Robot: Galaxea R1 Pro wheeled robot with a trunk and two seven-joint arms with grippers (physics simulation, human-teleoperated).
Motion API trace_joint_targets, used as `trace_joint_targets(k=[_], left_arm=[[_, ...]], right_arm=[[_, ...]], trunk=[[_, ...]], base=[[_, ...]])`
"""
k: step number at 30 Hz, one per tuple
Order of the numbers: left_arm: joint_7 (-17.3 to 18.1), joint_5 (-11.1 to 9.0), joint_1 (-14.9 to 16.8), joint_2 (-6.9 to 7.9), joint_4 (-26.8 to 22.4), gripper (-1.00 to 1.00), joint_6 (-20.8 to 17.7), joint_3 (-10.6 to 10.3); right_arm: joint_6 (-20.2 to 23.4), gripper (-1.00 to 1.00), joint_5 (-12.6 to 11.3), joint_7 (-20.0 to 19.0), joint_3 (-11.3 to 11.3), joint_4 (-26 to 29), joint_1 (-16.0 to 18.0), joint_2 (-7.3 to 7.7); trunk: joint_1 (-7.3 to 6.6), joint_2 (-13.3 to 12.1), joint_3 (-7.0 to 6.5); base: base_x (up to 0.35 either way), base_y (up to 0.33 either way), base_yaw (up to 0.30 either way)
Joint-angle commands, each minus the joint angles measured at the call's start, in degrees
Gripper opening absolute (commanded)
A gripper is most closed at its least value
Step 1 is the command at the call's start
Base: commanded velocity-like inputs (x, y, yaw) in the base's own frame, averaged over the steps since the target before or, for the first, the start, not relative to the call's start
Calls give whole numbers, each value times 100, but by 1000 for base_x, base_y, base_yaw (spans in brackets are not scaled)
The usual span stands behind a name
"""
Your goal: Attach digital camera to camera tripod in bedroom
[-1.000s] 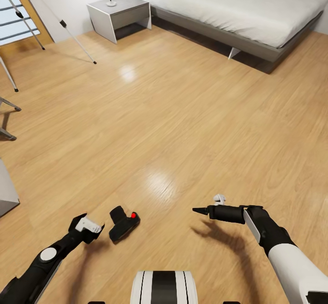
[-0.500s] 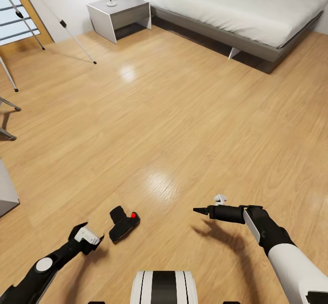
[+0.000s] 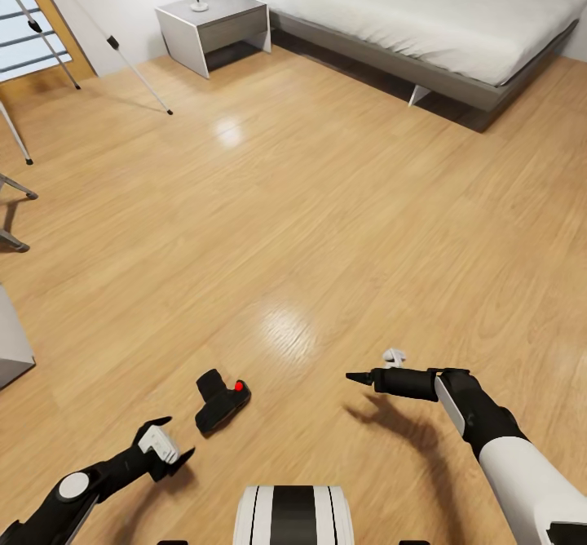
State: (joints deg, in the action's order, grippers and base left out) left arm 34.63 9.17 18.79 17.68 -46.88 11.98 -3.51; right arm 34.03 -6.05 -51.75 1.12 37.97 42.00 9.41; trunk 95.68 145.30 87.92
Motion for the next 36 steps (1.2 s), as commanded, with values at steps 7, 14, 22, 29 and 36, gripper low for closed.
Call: trace_joint_targets(k=[7,14,22,29,36], left_arm=[[88,63,2,6,20,100,90,-2],[88,81,2,0,171,100,109,1],[-86,77,2,-1,200,100,102,14],[-711,69,2,-23,400,100,96,23],[-1379,104,2,-67,668,100,98,12]], right_arm=[[43,100,-37,5,9,0,2,0],[43,100,-35,7,6,0,2,-6],[43,100,-24,14,3,0,2,-15],[39,100,-18,97,3,0,2,-33],[42,100,-12,143,3,0,2,-49]], trunk=[[-1,1,3],[-1,1,3],[-1,1,3],[-1,1,3],[-1,1,3]], base=[[0,0,0],[0,0,0],[0,0,0],[0,0,0],[0,0,0]])
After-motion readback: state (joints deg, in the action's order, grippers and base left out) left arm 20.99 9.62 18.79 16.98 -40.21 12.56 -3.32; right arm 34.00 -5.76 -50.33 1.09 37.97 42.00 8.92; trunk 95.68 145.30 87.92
